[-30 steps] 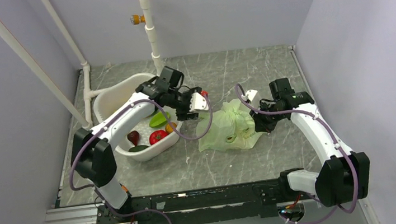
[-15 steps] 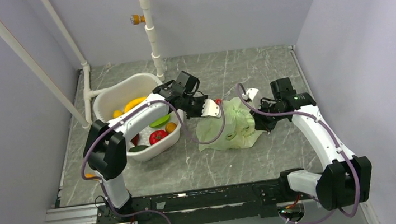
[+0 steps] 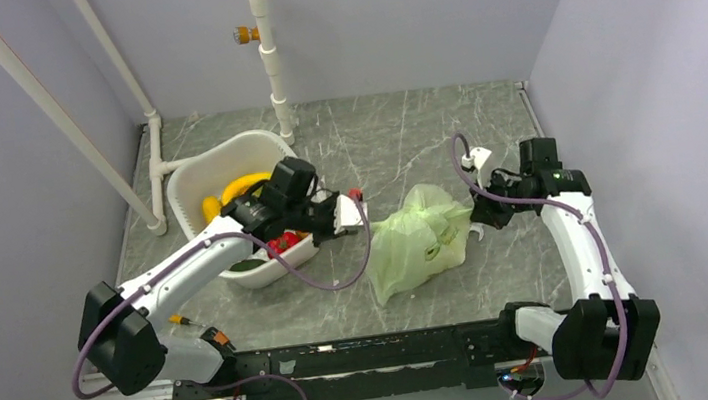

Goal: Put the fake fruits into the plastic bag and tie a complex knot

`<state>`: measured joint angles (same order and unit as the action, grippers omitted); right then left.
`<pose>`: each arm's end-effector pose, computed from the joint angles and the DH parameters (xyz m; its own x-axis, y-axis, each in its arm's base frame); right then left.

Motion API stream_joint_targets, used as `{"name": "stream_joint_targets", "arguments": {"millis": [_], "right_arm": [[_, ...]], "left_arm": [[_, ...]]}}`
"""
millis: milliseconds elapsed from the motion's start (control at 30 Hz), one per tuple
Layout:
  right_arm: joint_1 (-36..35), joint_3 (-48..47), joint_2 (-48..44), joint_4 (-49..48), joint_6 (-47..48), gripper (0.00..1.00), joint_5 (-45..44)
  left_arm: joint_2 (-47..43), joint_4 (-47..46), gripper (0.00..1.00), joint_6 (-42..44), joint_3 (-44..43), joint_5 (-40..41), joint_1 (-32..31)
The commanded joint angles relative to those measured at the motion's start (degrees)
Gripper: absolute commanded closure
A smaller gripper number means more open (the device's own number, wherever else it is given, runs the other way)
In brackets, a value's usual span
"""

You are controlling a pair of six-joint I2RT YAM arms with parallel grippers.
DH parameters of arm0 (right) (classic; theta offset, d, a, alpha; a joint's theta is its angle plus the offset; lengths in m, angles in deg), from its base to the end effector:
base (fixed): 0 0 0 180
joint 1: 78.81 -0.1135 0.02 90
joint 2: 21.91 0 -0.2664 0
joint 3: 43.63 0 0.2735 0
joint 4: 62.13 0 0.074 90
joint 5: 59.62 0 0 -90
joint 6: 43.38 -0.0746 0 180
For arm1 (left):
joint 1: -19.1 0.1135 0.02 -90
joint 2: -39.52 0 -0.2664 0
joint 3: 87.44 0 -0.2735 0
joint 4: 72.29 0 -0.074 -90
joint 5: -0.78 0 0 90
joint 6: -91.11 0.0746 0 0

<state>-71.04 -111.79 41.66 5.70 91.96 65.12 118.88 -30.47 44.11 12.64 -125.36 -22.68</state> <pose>0.2386 0.0104 0.2531 -0.5201 -0.5190 -0.6784 -0.7299 0.6825 0.0374 0.2281 -0.2628 0.2895 0.2328 0.5306 -0.8150 0.9707 -0.0753 0.2282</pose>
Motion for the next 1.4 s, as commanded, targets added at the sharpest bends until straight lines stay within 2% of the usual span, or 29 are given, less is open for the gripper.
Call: {"name": "stream_joint_targets", "arguments": {"millis": [0,133,267,367,500,600,700,767,833,900,1000,1100,1167,1267,1367], "right_arm": [[4.42,5.93,2.67,-8.02,6.33,1.00,-15.85],[4.52,9.25,3.19,-8.61,8.74,1.00,-16.27],[7.10,1.73,2.24,-4.88,9.01,1.00,-14.14],[10.21,-1.57,3.24,-1.34,11.26,1.00,-12.77],[11.12,6.42,3.36,-7.23,12.66,1.00,-15.30],[11.15,11.04,3.90,-10.50,12.45,1.00,-16.15],[11.48,9.14,3.51,-9.15,12.70,1.00,-16.62],[13.34,4.21,3.54,-6.76,12.84,1.00,-14.93],[15.32,-0.20,5.98,-4.21,12.76,1.00,-13.39],[16.17,-1.29,9.01,-3.67,12.68,1.00,-12.60],[15.61,4.46,10.08,-9.48,12.28,1.00,-13.89],[15.35,9.24,10.95,-11.81,13.43,1.00,-15.97],[15.89,10.01,10.39,-11.82,14.64,1.00,-16.54],[16.68,4.89,9.23,-7.50,14.47,1.00,-14.17],[17.17,-3.75,9.08,-2.67,11.96,1.00,-10.28]], "left_arm": [[-3.49,7.64,1.00,-3.14,10.83,7.70,3.57],[-4.52,7.13,1.00,-3.21,14.70,8.68,3.30],[-8.70,10.04,1.00,-4.88,8.83,7.18,2.70],[-11.21,13.34,1.00,-2.04,11.21,7.42,2.93],[-11.90,10.97,1.00,-1.05,21.43,9.24,2.94],[-9.74,9.16,1.00,-2.16,24.14,10.67,2.66],[-10.65,10.80,1.00,-2.67,19.29,10.09,2.83],[-13.41,13.43,1.00,-1.18,14.31,5.33,3.97],[-14.50,14.96,1.00,0.61,12.27,4.78,4.23],[-14.19,16.28,1.00,2.20,15.11,4.75,5.18],[-13.74,14.03,1.00,3.93,23.60,6.73,5.17],[-13.44,12.16,1.00,3.28,27.06,8.14,4.37],[-13.50,12.45,1.00,2.11,26.98,8.23,4.30],[-15.15,13.87,1.00,1.24,24.60,7.87,4.19],[-16.71,14.36,1.00,-2.33,15.38,5.36,4.16]]}}
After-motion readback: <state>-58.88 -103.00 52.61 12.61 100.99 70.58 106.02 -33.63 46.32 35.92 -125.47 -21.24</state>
